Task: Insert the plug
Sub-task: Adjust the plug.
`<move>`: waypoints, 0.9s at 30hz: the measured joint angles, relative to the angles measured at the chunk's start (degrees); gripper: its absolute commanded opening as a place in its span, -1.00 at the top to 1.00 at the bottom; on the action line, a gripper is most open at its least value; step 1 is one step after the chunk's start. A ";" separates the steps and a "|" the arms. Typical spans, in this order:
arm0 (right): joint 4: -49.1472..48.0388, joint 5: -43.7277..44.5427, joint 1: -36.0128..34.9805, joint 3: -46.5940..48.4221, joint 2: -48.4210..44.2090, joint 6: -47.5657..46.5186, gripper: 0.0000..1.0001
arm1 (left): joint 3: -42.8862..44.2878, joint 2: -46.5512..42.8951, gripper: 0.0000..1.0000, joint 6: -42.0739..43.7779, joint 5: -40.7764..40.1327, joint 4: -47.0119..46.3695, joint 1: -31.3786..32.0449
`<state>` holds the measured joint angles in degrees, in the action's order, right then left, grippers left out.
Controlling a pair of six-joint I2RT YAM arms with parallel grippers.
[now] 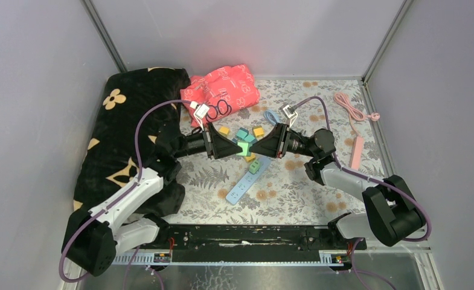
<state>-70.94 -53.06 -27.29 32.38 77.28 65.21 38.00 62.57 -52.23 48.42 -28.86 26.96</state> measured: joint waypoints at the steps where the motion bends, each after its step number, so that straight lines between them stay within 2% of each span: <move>1: 0.17 0.04 0.00 -0.13 -0.04 -0.31 0.40 | 0.50 -0.35 0.84 1.20 -0.28 1.81 0.11; 3: 1.27 0.31 -0.02 -0.42 -0.44 -1.36 0.20 | 1.75 -0.94 0.87 3.80 -1.25 6.10 0.55; 5: 3.04 1.38 -0.07 -1.16 -1.55 -2.78 0.10 | 4.11 -1.60 0.92 8.11 -3.08 13.09 1.31; 6: 4.02 1.88 -0.11 -1.62 -2.27 -3.58 0.04 | 4.26 -1.64 0.94 8.39 -3.28 13.55 1.36; 8: 6.84 3.30 -0.11 -2.75 -4.09 -5.51 -0.14 | 5.77 -2.01 0.97 11.56 -5.01 18.71 1.79; 11: 12.72 6.47 -0.11 -4.28 -7.69 -8.96 -0.25 | 8.66 -2.03 1.00 16.00 -8.04 26.56 2.34; 18: 26.12 15.43 -0.09 -6.19 -14.78 -15.89 -0.27 | 14.75 0.07 1.00 23.47 -15.58 40.19 4.98; 27: 35.95 25.92 -0.20 -12.22 -16.22 -17.57 -0.27 | 21.81 7.43 1.00 29.83 -27.52 53.72 12.02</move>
<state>-34.98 -27.14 -27.49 20.16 61.06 47.64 59.81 70.00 -22.39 20.91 24.86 38.98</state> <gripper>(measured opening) 0.635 0.362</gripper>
